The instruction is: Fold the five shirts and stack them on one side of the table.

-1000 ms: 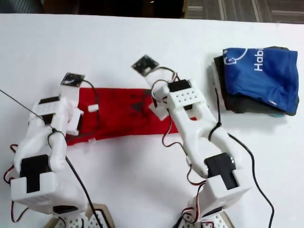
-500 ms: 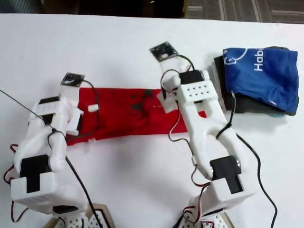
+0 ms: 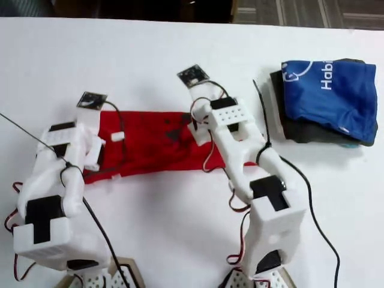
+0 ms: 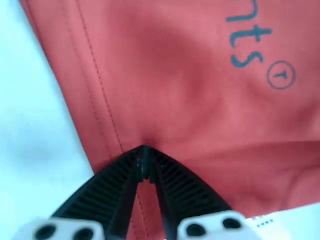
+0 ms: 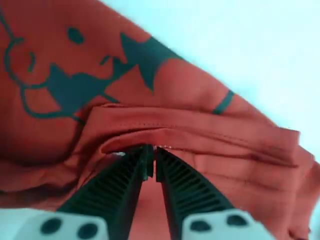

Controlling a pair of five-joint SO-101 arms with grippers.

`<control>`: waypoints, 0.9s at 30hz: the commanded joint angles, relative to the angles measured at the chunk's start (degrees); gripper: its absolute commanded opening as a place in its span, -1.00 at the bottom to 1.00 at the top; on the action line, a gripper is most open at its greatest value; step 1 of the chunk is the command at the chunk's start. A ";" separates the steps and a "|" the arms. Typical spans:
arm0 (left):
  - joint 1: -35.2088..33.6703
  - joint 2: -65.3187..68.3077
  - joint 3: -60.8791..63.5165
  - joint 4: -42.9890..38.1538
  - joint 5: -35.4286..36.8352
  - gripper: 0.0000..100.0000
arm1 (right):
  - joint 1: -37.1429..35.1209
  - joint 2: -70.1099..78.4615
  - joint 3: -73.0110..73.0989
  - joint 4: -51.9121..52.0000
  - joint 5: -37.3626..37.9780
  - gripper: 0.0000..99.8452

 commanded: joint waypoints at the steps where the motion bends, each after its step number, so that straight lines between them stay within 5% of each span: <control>1: -0.53 -0.53 0.22 -1.49 0.35 -0.95 | 0.92 -2.33 -5.80 1.45 -0.53 -0.96; 10: -0.70 -14.59 -4.26 9.58 0.79 -0.95 | 6.20 -18.68 -10.99 16.84 -0.09 -0.96; 16: -8.35 -23.91 -4.79 8.79 4.22 -0.82 | 11.30 -27.74 -10.90 25.89 2.46 -0.96; 20: -10.37 -16.62 -6.20 6.24 8.09 -0.52 | 12.97 -32.66 -10.81 32.57 8.35 -0.96; 27: -9.85 6.42 -21.32 10.81 9.85 -0.56 | 17.71 -39.78 -10.64 41.10 11.34 -0.96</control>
